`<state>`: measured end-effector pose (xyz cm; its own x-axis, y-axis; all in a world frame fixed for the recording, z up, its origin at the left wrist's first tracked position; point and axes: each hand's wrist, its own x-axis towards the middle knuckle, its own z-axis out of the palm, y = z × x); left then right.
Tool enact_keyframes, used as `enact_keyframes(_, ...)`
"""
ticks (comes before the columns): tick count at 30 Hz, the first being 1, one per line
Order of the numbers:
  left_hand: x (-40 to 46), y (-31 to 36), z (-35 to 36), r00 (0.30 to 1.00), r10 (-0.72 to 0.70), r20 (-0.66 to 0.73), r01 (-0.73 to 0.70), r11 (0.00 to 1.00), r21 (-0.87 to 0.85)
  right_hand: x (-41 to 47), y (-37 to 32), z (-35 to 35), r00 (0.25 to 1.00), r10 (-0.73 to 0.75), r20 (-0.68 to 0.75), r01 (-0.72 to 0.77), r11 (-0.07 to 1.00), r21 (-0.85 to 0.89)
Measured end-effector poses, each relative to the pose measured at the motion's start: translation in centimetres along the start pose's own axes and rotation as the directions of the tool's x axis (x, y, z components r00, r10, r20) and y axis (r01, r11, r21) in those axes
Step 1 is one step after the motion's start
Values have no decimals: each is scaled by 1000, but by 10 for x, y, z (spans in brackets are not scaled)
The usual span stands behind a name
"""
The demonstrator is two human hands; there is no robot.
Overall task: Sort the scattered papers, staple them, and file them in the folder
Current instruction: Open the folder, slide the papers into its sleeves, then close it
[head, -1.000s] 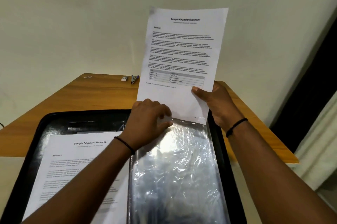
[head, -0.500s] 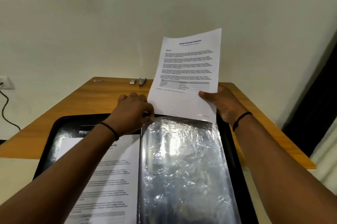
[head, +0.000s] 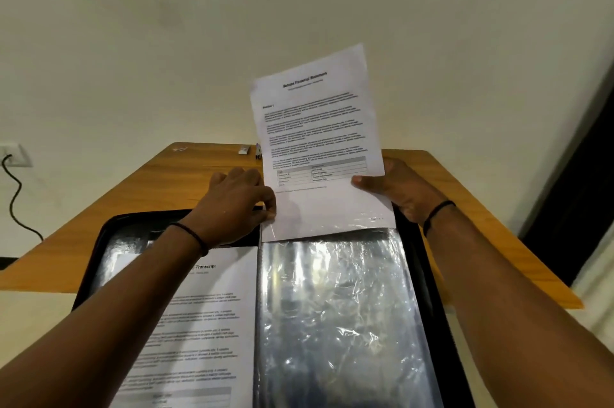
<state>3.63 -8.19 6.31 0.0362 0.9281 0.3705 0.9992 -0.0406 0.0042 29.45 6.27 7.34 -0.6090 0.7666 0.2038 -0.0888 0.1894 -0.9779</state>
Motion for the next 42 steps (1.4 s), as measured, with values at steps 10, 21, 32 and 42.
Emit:
enact_keyframes(10, 3, 5, 5, 999, -30, 23, 31, 998, -59, -3, 7, -12, 973, 147, 176, -126, 984, -124)
enact_keyframes(21, 34, 83, 11, 993, 121, -7, -118, 950, -289, -8, 3, -9, 997, 59, 50, -51, 988, -144)
enact_keyframes(32, 52, 110, 18, 981, 44, -191, -112, 925, -363, -22, -5, -13, 990, 114, 88, -101, 985, -139)
enact_keyframes(42, 53, 14, 17, 740, -633, 227, 408, 153, -900, -27, 14, -16, 984, 141, 112, -133, 988, -77)
